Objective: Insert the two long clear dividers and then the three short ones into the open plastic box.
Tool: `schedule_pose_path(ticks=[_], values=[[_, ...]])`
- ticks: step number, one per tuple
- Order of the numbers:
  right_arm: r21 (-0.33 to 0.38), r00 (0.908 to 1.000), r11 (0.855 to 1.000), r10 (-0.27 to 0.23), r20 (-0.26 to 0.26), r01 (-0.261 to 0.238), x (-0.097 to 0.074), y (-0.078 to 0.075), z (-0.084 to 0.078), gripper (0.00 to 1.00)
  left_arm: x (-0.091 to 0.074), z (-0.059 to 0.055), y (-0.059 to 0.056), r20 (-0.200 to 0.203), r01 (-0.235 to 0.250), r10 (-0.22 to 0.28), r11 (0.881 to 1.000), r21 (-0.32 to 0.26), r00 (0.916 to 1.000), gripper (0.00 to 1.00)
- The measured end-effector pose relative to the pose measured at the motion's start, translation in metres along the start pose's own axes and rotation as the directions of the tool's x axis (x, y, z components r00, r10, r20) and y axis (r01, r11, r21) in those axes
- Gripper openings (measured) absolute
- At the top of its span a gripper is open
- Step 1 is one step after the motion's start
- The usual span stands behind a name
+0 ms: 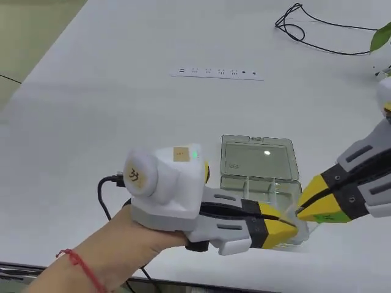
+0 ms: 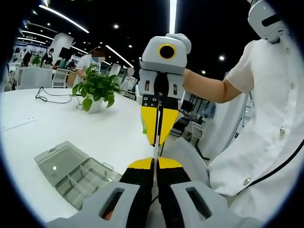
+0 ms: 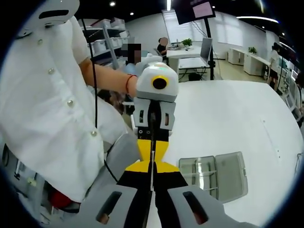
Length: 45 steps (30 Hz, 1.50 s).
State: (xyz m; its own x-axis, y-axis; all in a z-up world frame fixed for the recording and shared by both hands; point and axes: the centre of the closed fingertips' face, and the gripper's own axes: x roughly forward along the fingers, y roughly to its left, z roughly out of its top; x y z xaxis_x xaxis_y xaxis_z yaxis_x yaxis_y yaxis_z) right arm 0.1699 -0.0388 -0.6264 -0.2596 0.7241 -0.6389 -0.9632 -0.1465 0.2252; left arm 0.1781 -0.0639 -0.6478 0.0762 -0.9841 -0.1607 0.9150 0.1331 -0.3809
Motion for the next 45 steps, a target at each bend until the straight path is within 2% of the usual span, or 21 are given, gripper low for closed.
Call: schedule_pose_path(ticks=[13, 21, 25, 29, 34, 42, 45], values=[[-0.006, 0.9999, 1.000, -0.002, -0.015, 0.002, 0.002, 0.000, 0.000, 0.02, -0.001, -0.002, 0.002, 0.001, -0.009, 0.009, 1.000, 0.007, 1.0000, 0.00], [-0.006, 0.9998, 1.000, -0.002, -0.018, 0.002, 0.001, -0.002, -0.002, 0.02, -0.002, -0.001, 0.003, 0.016, -0.021, 0.021, 1.000, -0.008, 0.9997, 0.00], [-0.006, 0.9997, 1.000, -0.008, -0.023, 0.007, 0.001, -0.003, -0.003, 0.02, -0.003, -0.004, 0.005, 0.008, -0.029, 0.029, 1.000, 0.001, 0.9995, 0.00], [-0.001, 0.9995, 1.000, -0.020, -0.026, 0.020, -0.003, -0.005, -0.005, 0.02, -0.005, -0.005, 0.007, 0.006, -0.042, 0.042, 0.999, 0.003, 0.9991, 0.04], [0.007, 0.9983, 0.999, -0.048, -0.034, 0.048, -0.013, -0.016, -0.012, 0.02, -0.010, -0.007, 0.012, 0.008, -0.070, 0.070, 0.998, 0.003, 0.9975, 0.08], [0.036, 0.9926, 0.993, -0.111, -0.051, 0.113, -0.025, -0.040, -0.023, 0.02, -0.020, -0.014, 0.024, -0.003, -0.129, 0.129, 0.992, -0.001, 0.9916, 0.24], [0.042, 0.9875, 0.989, -0.139, -0.076, 0.142, -0.026, -0.051, -0.031, 0.02, -0.025, -0.016, 0.029, -0.003, -0.152, 0.151, 0.988, -0.013, 0.9885, 0.33]])
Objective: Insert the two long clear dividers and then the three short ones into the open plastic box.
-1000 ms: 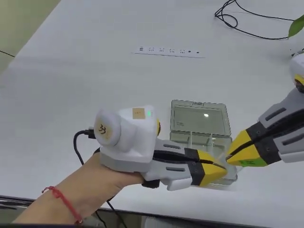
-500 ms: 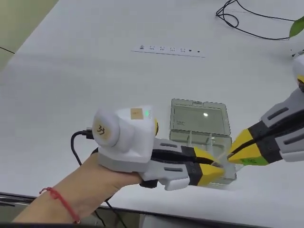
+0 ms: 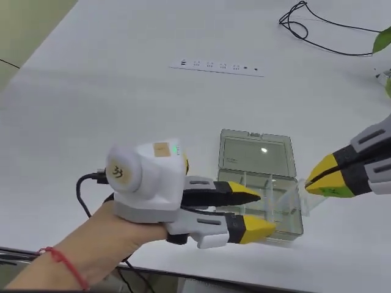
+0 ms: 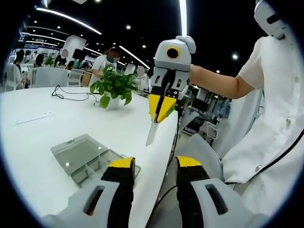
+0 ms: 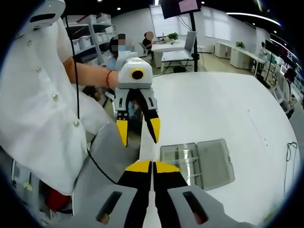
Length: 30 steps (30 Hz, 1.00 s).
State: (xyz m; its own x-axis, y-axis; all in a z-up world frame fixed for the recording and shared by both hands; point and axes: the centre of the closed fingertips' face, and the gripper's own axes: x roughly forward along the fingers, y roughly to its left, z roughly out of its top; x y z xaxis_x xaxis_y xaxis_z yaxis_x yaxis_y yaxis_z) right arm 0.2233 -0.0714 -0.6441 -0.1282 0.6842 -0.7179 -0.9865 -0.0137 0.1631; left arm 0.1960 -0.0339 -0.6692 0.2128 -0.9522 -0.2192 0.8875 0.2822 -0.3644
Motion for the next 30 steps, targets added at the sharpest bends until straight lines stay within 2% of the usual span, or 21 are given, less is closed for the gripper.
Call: schedule_pose_path(ticks=[3, 8, 11, 13, 20, 22, 25, 27, 30], values=[[0.005, 0.9994, 1.000, -0.027, -0.023, 0.027, 0.002, -0.011, -0.009, 0.02, -0.003, -0.004, 0.006, -0.005, -0.025, 0.025, 1.000, -0.001, 0.9997, 0.41], [0.002, 0.9959, 0.998, -0.064, -0.064, 0.064, 0.007, -0.026, -0.022, 0.02, -0.007, -0.009, 0.012, -0.018, -0.049, 0.049, 0.999, -0.002, 0.9987, 0.48], [-0.012, 0.9899, 0.996, -0.089, -0.111, 0.088, 0.011, -0.036, -0.032, 0.02, -0.010, -0.011, 0.016, -0.018, -0.063, 0.063, 0.998, -0.005, 0.9978, 0.51], [-0.014, 0.9883, 0.996, -0.092, -0.122, 0.091, 0.015, -0.039, -0.037, 0.02, -0.011, -0.014, 0.020, -0.018, -0.076, 0.076, 0.997, -0.016, 0.9969, 0.54], [-0.034, 0.9787, 0.994, -0.110, -0.173, 0.106, 0.034, -0.051, -0.055, 0.02, -0.013, -0.025, 0.030, -0.051, -0.113, 0.114, 0.994, 0.012, 0.9922, 0.70], [-0.058, 0.9735, 0.993, -0.115, -0.197, 0.106, 0.040, -0.053, -0.062, 0.02, -0.014, -0.028, 0.034, -0.053, -0.124, 0.124, 0.992, 0.007, 0.9909, 0.74], [-0.061, 0.9706, 0.993, -0.114, -0.212, 0.103, 0.051, -0.058, -0.071, 0.02, -0.015, -0.033, 0.041, -0.065, -0.151, 0.150, 0.989, -0.003, 0.9865, 0.81], [-0.059, 0.9692, 0.993, -0.111, -0.220, 0.101, 0.057, -0.059, -0.074, 0.02, -0.015, -0.034, 0.042, -0.068, -0.156, 0.156, 0.988, 0.000, 0.9855, 0.84], [-0.080, 0.9614, 0.992, -0.113, -0.251, 0.096, 0.064, -0.058, -0.080, 0.02, -0.016, -0.036, 0.043, -0.073, -0.160, 0.159, 0.987, 0.004, 0.9845, 0.85]])
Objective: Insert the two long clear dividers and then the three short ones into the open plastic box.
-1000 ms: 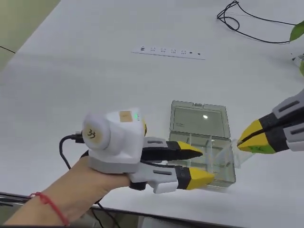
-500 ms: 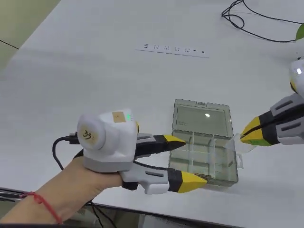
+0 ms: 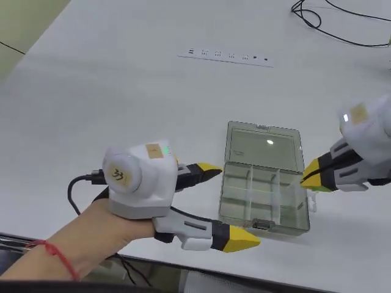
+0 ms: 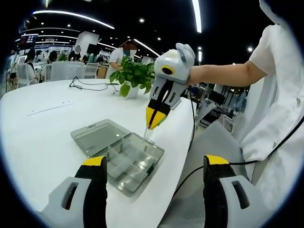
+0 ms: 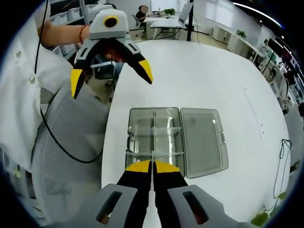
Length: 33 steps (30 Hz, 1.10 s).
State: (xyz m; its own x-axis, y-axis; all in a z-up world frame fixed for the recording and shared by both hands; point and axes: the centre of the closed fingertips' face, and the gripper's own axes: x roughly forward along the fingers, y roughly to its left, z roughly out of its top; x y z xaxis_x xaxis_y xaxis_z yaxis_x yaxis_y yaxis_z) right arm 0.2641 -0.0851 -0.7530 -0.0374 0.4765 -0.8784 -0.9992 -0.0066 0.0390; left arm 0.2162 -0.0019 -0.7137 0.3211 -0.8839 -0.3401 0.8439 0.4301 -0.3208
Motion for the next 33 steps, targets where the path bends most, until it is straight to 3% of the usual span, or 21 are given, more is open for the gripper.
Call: schedule_pose_path(ticks=[19, 28, 33], values=[[0.011, 0.9996, 1.000, 0.022, -0.015, -0.022, 0.013, -0.002, -0.007, 0.02, 0.001, 0.001, 0.002, 0.011, -0.004, 0.004, 1.000, -0.014, 0.9999, 0.87], [0.053, 0.9981, 0.997, 0.049, 0.038, -0.051, 0.018, -0.001, -0.009, 0.02, -0.001, 0.002, 0.001, 0.015, -0.007, 0.008, 1.000, -0.014, 0.9999, 0.87], [0.021, 0.9970, 0.999, 0.048, 0.061, -0.049, 0.019, 0.000, -0.009, 0.02, -0.001, 0.002, 0.001, 0.021, -0.011, 0.011, 1.000, -0.016, 0.9997, 0.87]])
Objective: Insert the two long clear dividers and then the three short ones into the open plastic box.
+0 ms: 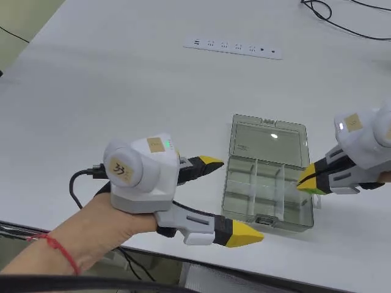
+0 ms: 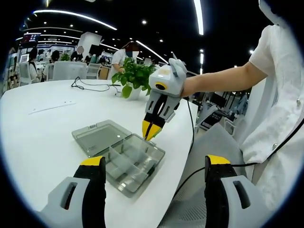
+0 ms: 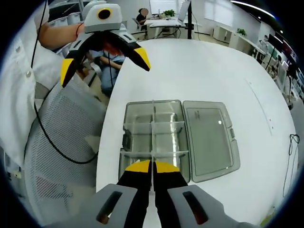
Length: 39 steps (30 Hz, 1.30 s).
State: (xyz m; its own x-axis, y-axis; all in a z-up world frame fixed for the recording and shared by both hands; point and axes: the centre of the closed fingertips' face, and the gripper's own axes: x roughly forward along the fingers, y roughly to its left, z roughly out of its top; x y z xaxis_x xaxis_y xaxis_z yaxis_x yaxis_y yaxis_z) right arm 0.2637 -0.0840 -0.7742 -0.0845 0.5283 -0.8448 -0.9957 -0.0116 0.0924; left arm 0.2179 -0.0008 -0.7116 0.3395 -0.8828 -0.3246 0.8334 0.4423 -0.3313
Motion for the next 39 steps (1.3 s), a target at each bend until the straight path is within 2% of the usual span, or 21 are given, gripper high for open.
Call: schedule_pose_path(ticks=[13, 19, 25, 33, 39], values=[[-0.009, 0.9994, 1.000, 0.003, 0.035, -0.002, 0.005, -0.001, -0.002, 0.02, -0.001, -0.001, -0.002, -0.002, 0.001, -0.001, 1.000, -0.001, 1.0000, 0.88], [-0.030, 0.9995, 1.000, -0.001, 0.030, 0.002, 0.013, -0.001, -0.005, 0.02, -0.002, -0.002, 0.000, -0.003, -0.001, 0.001, 1.000, -0.001, 1.0000, 0.88], [-0.042, 0.9999, 0.999, -0.004, 0.012, 0.004, 0.022, -0.005, -0.012, 0.02, -0.002, -0.002, 0.000, -0.005, -0.003, 0.003, 1.000, -0.004, 1.0000, 0.88], [-0.074, 0.9993, 0.997, -0.008, -0.038, 0.005, 0.034, -0.010, -0.024, 0.02, -0.002, -0.003, 0.001, -0.006, -0.004, 0.004, 1.000, -0.007, 1.0000, 0.88], [-0.064, 0.9990, 0.998, -0.012, -0.043, 0.009, 0.032, -0.007, -0.020, 0.03, -0.003, -0.004, 0.001, -0.005, -0.005, 0.005, 1.000, -0.006, 1.0000, 0.88]])
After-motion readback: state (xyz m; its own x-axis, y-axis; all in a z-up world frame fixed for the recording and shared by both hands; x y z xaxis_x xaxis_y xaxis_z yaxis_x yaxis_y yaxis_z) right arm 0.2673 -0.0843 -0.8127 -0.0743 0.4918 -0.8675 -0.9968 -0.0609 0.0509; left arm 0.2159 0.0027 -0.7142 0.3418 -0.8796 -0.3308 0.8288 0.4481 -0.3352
